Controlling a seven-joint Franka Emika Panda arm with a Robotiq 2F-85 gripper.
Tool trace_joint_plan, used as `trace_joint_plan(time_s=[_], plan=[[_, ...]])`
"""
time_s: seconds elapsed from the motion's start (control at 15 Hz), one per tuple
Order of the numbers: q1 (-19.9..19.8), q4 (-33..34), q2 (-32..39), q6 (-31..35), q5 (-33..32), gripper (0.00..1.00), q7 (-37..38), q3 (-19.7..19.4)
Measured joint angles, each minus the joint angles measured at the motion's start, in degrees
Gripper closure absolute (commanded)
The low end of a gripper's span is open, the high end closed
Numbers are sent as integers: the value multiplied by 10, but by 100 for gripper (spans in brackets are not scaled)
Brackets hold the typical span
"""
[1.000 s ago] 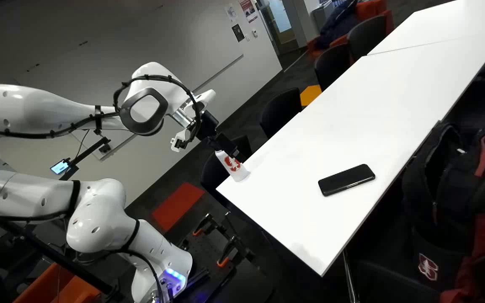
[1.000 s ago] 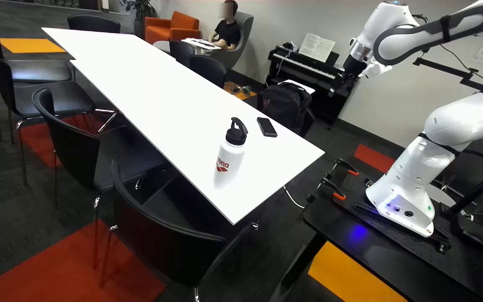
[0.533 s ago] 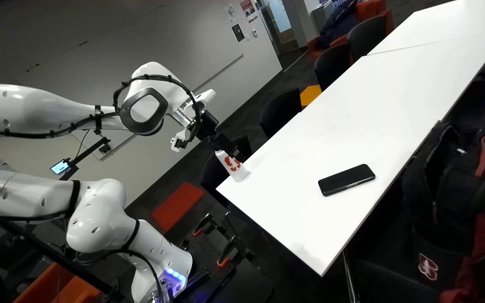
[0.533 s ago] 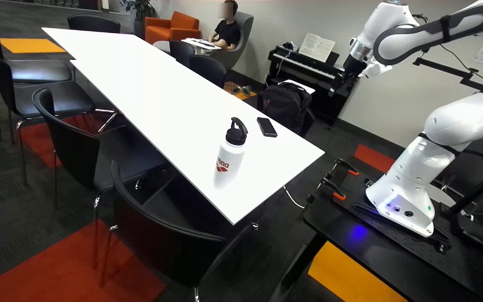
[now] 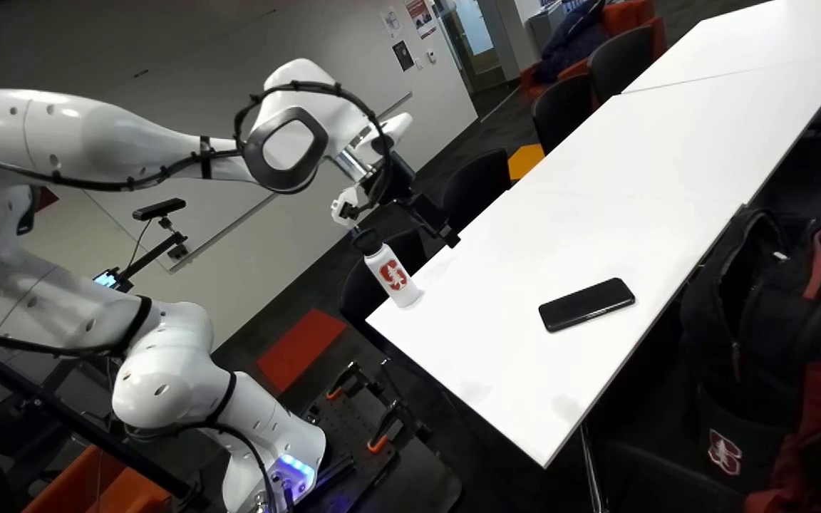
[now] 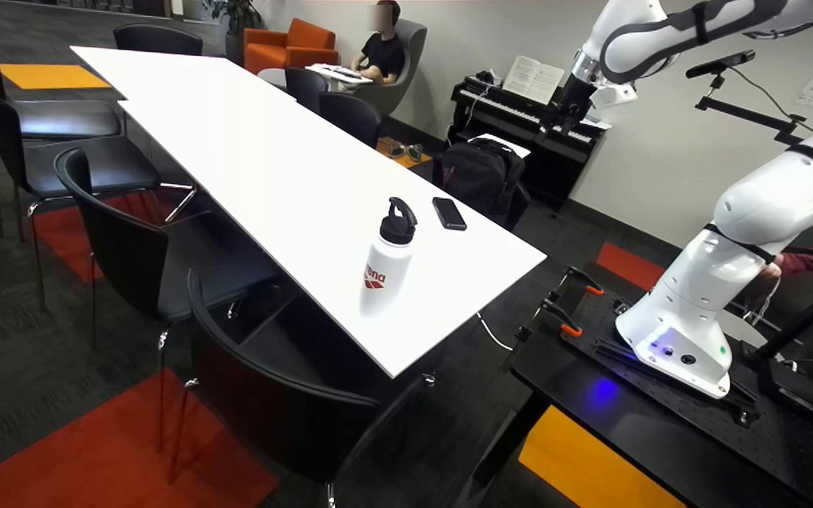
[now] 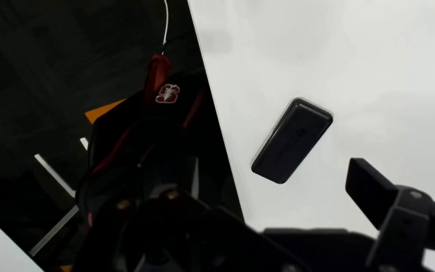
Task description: Slide down the cover of the calculator
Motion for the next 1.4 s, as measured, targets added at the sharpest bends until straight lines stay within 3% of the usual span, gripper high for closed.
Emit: trace_joint_plan(time_s=[0.4, 0.6, 1.07, 1.4], plan=[[24, 170, 209, -21, 142, 0, -164, -51], [25, 204, 256, -26, 142, 0, -164, -51], [25, 226, 276, -29, 157, 0, -154, -49], [25, 323, 388, -29, 220, 0, -116, -31]])
